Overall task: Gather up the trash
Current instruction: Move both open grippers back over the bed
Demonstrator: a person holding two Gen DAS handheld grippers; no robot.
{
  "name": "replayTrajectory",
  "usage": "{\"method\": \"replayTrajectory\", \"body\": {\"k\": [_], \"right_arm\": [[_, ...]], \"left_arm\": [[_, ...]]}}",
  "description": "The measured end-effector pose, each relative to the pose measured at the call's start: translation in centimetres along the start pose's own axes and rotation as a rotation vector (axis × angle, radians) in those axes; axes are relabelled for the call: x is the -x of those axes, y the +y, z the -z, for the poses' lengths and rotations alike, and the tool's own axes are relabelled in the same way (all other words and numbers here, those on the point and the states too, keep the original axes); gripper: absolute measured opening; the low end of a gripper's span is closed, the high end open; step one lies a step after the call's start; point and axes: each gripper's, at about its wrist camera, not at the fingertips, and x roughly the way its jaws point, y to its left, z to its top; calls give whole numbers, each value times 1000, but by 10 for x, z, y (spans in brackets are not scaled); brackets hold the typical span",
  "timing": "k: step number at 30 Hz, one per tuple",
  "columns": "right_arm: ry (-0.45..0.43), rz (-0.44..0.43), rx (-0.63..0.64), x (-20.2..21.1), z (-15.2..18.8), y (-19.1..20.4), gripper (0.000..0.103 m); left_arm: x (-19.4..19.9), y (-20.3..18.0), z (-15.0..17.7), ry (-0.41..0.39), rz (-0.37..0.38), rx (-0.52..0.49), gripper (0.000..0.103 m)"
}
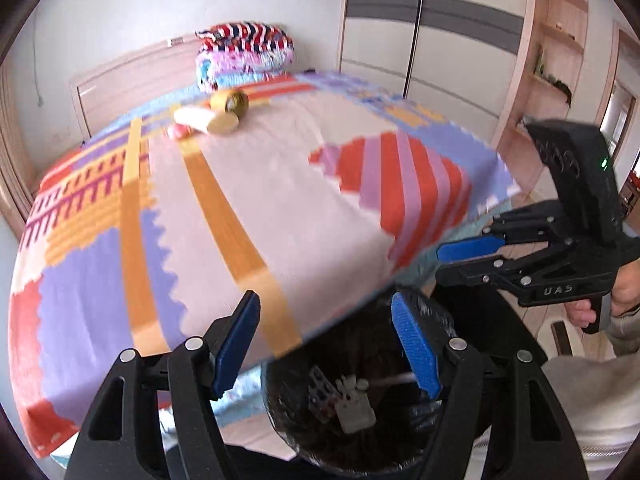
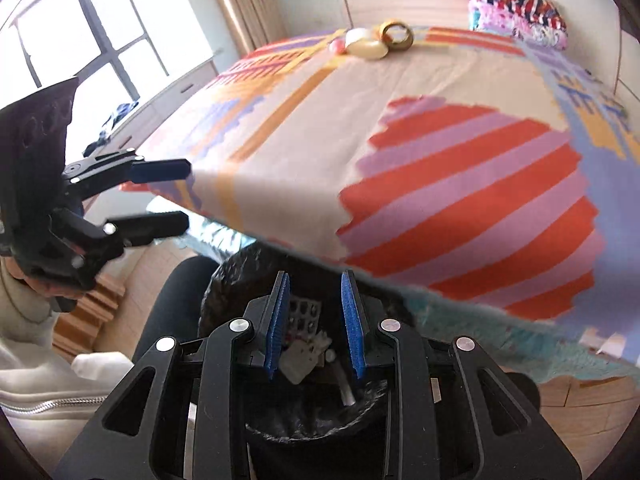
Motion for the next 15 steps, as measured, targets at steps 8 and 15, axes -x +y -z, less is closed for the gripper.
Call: {"method": "replayTrajectory", "body": {"k": [8,15], "right_arm": [[-57,-12,-6,15,-18,-9,27],[-95,5,18,19,-46,-15,27]], "left_arm": [[1,29,-32,-39,-32,-1,66],[-4,60,-57,-54,-85,20,66]]}}
